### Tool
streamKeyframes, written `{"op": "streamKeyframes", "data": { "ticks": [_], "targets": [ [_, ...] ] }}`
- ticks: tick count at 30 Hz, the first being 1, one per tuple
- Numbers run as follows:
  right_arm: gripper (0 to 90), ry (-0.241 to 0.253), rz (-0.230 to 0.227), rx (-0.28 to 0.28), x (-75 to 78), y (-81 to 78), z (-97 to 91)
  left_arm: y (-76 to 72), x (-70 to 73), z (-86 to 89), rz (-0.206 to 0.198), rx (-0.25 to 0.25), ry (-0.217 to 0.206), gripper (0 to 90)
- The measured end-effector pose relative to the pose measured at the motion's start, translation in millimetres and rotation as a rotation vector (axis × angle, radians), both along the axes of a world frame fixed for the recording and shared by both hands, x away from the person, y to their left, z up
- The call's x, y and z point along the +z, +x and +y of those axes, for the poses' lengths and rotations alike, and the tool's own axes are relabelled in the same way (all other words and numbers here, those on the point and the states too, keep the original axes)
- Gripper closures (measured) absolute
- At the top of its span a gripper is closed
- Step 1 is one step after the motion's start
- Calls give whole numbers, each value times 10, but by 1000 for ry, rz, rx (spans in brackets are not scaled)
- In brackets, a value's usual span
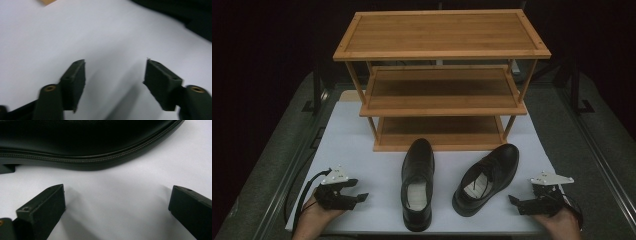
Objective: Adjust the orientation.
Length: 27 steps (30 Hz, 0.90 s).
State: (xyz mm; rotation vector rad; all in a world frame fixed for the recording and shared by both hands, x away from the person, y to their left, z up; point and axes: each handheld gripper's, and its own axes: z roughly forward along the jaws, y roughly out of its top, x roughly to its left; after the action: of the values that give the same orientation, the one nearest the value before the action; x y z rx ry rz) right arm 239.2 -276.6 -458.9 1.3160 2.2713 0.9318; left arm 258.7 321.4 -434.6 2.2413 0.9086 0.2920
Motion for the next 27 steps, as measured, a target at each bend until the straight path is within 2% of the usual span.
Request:
{"op": "streamKeyframes", "data": {
  "ticks": [3, 4, 6, 7, 8, 9, 12, 16, 22, 27],
  "targets": [
    [3, -1, 0, 0, 0, 0, 1, -5, -20, 54, -2, 16, 30, 230],
    [3, -1, 1, 0, 0, 0, 1, -3, -45, 79, -7, 33, 58, 156],
    [3, -1, 0, 0, 0, 0, 0, 0, -61, 92, -16, 45, 72, 96],
    [3, -1, 0, 0, 0, 0, 0, 4, -67, 101, -13, 49, 79, 96],
    [3, -1, 0, 0, 0, 0, 0, 10, -85, 123, -17, 63, 86, 29],
    [3, -1, 1, 0, 0, 0, 0, 13, -96, 133, -10, 69, 82, 4],
    [3, -1, 2, 0, 2, 1, 0, 11, -111, 172, -19, 74, 64, 0],
    [4, -2, 6, -1, 5, 4, 2, -6, -146, 238, -49, 78, 36, 0],
    [4, -1, 10, 0, 12, 8, -1, -16, -156, 241, -60, 79, 35, 0],
    [4, 35, 13, 5, 31, 1, -33, -12, -152, 243, -58, 93, 33, 0]
  ]
}}
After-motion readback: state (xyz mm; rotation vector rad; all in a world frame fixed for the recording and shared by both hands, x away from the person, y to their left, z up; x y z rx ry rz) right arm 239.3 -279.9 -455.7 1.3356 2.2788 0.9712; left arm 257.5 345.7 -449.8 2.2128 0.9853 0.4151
